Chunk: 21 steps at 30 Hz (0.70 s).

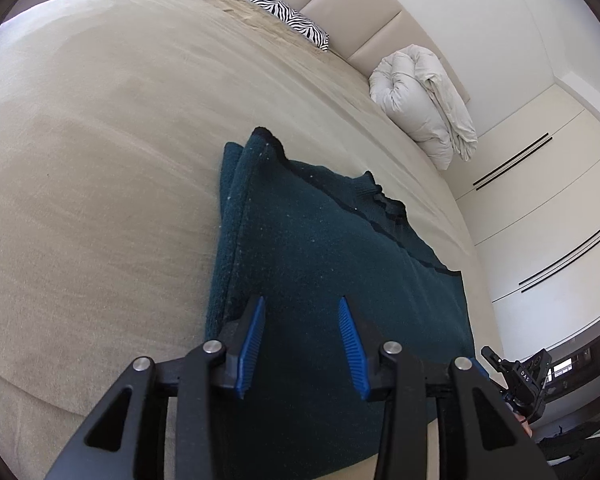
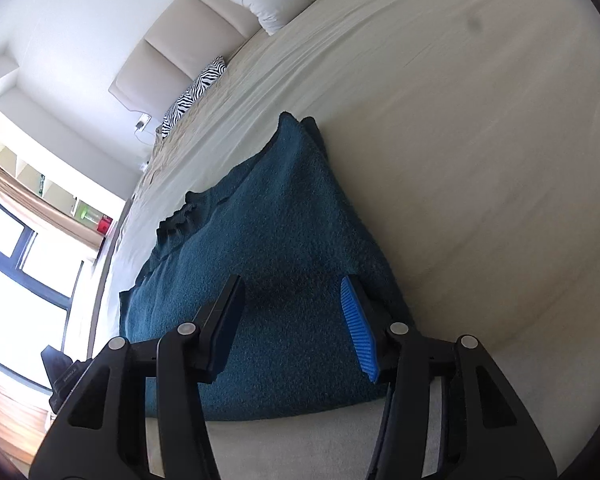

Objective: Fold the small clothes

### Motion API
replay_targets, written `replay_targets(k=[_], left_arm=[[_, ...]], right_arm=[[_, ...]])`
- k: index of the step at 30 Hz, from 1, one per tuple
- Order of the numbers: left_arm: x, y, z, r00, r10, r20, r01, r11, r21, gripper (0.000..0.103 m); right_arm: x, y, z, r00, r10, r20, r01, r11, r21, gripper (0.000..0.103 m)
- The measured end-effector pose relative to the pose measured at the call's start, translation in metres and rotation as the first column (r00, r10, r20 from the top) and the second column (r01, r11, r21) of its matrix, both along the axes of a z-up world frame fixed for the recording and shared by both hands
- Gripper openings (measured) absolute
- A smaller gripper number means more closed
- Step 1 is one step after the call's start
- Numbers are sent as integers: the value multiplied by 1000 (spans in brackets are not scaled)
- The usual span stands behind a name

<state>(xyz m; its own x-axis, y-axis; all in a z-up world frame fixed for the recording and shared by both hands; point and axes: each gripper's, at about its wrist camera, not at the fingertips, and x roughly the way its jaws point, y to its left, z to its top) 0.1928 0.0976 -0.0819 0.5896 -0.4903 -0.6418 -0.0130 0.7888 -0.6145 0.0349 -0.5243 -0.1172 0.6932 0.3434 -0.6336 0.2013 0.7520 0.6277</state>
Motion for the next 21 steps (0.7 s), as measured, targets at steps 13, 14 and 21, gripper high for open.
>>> replay_targets(k=[13, 14, 21], left_arm=[[-42, -112, -9, 983, -183, 0, 178, 956, 235, 58], [-42, -109, -12, 983, -185, 0, 179, 954, 241, 50], [-43, -97, -14, 979, -203, -7, 198, 946, 258, 44]], right_arm=[[6, 158, -18, 935, 355, -15, -332, 889, 315, 52], [4, 155, -26, 939, 342, -27, -315, 891, 326, 49], [-19, 56, -45, 997, 75, 9, -70, 884, 462, 47]])
